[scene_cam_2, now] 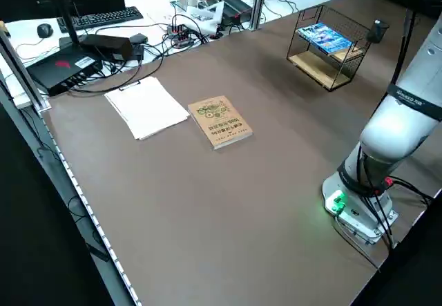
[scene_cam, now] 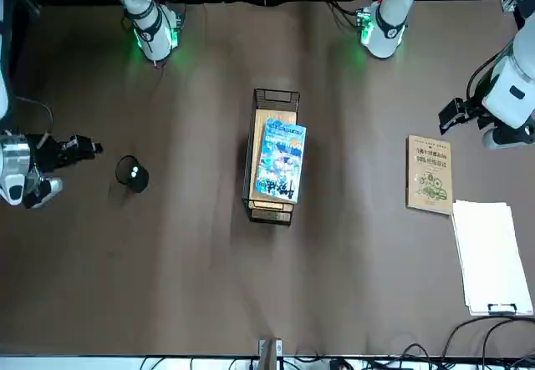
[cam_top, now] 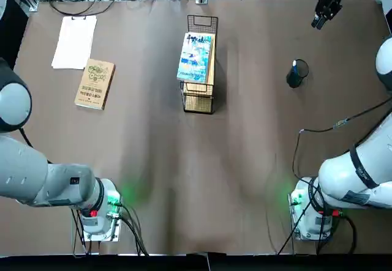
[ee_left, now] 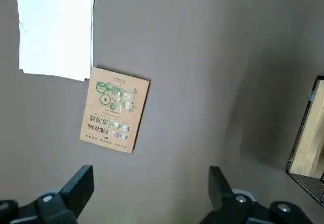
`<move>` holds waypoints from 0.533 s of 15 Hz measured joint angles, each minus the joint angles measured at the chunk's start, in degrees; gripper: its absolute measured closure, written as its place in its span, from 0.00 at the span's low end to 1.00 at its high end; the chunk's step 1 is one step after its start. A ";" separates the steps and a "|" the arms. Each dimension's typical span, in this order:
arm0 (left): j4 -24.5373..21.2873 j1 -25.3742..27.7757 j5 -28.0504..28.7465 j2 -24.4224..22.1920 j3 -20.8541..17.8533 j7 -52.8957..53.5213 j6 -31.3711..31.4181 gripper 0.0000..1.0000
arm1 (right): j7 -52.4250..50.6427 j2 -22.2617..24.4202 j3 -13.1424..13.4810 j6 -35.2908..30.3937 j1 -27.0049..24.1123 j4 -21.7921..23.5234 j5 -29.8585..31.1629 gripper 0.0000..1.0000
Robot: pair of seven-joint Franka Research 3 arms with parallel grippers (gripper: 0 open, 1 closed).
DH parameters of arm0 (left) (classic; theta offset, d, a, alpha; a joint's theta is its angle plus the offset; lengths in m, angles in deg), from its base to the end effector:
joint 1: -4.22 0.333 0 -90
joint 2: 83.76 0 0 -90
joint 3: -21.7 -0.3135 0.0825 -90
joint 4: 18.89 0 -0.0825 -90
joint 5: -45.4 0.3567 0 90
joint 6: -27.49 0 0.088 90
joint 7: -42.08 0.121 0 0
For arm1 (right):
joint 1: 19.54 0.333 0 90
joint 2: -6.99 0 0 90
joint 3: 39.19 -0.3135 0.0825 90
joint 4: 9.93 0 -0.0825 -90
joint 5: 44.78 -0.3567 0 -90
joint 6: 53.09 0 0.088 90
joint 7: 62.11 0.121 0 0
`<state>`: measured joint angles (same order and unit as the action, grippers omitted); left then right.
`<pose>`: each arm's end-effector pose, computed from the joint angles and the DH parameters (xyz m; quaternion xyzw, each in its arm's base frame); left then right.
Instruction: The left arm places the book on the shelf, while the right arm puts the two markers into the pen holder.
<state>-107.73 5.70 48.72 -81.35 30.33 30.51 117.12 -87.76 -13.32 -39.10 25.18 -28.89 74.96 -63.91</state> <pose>0.5354 -0.0583 0.5944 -0.9988 -0.0384 0.0095 0.0277 0.5772 -0.0505 0.4440 -0.9502 -0.1302 0.1690 0.2273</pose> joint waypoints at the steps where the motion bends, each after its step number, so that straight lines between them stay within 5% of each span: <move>1: -0.04 -0.04 0.00 0.03 0.01 0.18 0.00 0.00 | 2.84 0.99 0.00 0.00 0.63 -0.01 0.36 0.56; 8: -0.13 -1.07 -0.02 1.59 0.11 0.35 0.18 0.00 | 19.14 10.32 0.00 0.00 3.48 -0.33 4.28 0.49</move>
<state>-107.86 4.62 48.70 -79.77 30.44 30.85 117.30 -68.62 -3.00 -39.10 25.19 -25.40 74.64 -59.62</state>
